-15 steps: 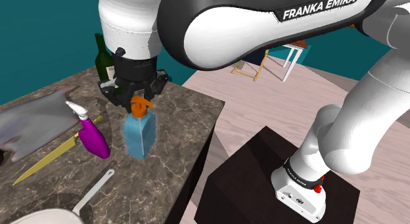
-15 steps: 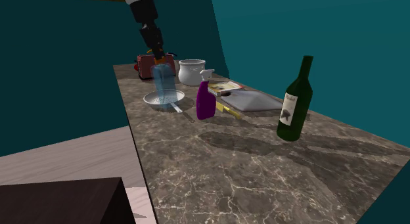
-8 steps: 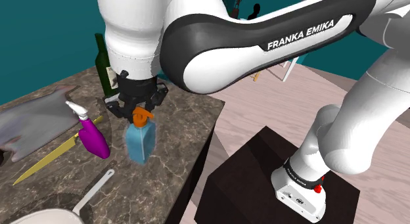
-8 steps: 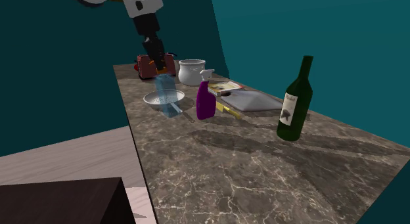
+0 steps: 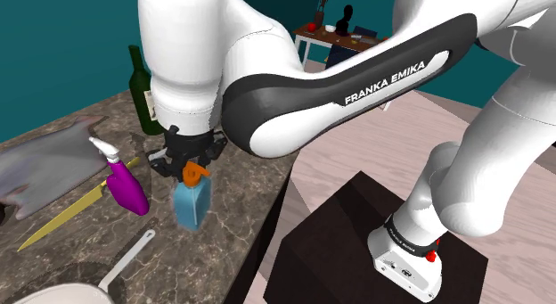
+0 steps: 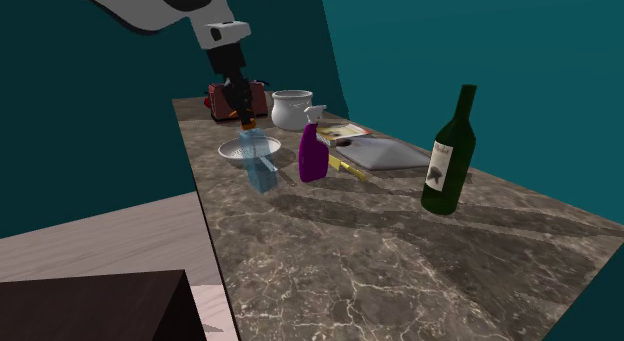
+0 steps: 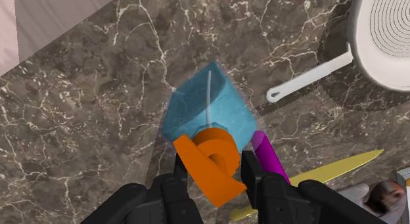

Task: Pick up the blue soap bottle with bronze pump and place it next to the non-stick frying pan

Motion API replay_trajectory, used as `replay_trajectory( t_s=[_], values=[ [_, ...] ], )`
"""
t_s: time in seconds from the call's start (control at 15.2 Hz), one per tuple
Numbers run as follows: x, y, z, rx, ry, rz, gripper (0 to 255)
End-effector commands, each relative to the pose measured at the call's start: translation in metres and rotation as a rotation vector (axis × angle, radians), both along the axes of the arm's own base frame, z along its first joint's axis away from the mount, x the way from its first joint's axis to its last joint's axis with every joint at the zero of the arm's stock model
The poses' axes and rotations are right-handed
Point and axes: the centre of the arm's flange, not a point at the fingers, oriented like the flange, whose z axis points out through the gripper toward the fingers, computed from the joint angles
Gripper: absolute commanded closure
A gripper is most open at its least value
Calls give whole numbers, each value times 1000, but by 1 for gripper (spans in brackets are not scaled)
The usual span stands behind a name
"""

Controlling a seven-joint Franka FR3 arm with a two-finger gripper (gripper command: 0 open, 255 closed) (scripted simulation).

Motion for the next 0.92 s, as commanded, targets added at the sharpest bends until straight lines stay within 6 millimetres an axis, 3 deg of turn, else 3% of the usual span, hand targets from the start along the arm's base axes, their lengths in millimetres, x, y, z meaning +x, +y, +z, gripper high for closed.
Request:
replay_trajectory(
  t_s=[0.0,0.2,0.66,0.73,0.86],
  values=[
    [-1,-1,-11,1,-1,0,255],
    [-1,-1,-26,1,-1,0,255],
    [-1,-1,-26,1,-1,0,255],
    [-1,-1,-26,1,-1,0,0],
    [-1,-1,-26,1,-1,0,0]
  ],
)
